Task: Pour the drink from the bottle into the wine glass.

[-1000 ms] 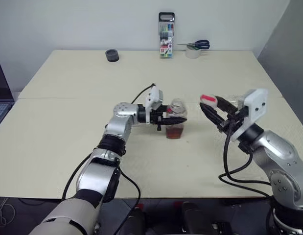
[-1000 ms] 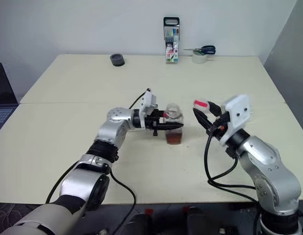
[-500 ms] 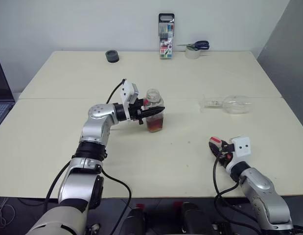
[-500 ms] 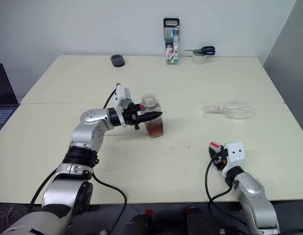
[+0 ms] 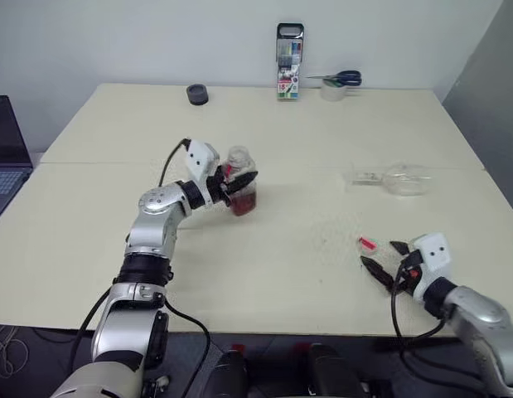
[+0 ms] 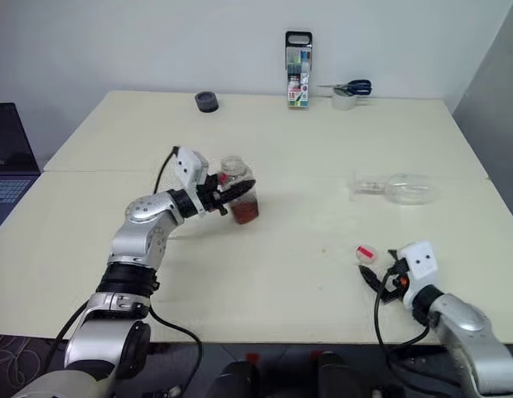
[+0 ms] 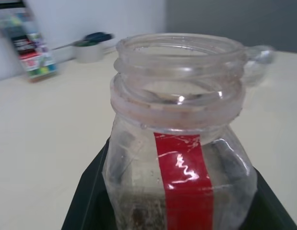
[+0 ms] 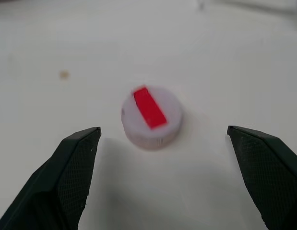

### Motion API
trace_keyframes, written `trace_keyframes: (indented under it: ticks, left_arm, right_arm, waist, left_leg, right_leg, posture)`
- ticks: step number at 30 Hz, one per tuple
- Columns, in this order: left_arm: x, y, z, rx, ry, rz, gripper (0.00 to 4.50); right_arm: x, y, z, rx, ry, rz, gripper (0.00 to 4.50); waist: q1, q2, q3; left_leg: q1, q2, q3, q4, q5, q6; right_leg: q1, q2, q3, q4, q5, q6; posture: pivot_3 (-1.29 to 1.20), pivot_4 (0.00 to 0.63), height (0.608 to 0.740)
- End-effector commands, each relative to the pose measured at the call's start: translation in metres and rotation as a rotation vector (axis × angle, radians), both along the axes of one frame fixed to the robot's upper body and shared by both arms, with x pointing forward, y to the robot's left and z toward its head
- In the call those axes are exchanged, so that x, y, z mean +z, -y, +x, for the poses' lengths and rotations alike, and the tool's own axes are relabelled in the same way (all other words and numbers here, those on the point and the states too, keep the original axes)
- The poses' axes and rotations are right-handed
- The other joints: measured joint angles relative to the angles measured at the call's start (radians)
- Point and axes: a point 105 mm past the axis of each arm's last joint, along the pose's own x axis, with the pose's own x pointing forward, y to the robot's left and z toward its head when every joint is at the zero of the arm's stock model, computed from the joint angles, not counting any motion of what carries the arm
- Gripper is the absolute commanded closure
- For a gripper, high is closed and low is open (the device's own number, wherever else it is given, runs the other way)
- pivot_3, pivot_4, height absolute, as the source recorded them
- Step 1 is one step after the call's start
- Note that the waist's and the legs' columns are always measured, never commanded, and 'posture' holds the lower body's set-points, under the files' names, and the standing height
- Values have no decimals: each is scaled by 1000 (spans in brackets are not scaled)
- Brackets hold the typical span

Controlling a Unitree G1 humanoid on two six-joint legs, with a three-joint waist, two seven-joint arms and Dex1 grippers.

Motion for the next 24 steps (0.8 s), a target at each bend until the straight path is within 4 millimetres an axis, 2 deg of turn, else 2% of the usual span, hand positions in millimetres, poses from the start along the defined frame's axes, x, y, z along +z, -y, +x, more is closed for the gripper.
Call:
trace_keyframes:
  ticks: [1, 4, 7, 12, 24]
  left_arm:
    - [27, -20, 7, 129, 78, -27, 2809]
    - [29, -33, 10, 210, 78, -28, 2809]
    - [30, -55, 13, 335, 72, -32, 2809]
    - [26, -85, 17, 502, 52, -23, 2809]
    - [13, -95, 14, 541, 40, -127, 2809]
  right_arm:
    - [39, -52, -1, 232, 133, 23, 0]
    - [56, -82, 10, 321, 187, 61, 0]
    - [68, -118, 15, 443, 205, 91, 0]
    - [73, -148, 22, 533, 190, 69, 0]
    - [72, -161, 29, 575, 223, 1, 0]
  waist:
    - [-10, 0, 0]
    - [-11, 0, 0]
    - [-12, 0, 0]
    - [-8, 0, 0]
    - [-5, -1, 0]
  left_leg:
    - [0, 0, 0, 0, 0, 0]
    - [0, 0, -2, 0, 0, 0]
    - [-2, -1, -2, 1, 0, -1]
    - [-4, -2, -3, 3, 2, -3]
    - [-4, -2, -3, 5, 2, -3]
  right_leg:
    - [0, 1, 0, 0, 0, 0]
    - [0, 1, -2, 1, 0, 0]
    - [-1, 0, -1, 0, 0, 0]
    - [-1, -2, -3, 0, 0, 0]
    - [-2, -3, -3, 1, 0, 0]
  posture:
    - [0, 150, 740]
    - [0, 150, 740]
    - [0, 150, 740]
    - [0, 150, 740]
    - [0, 150, 740]
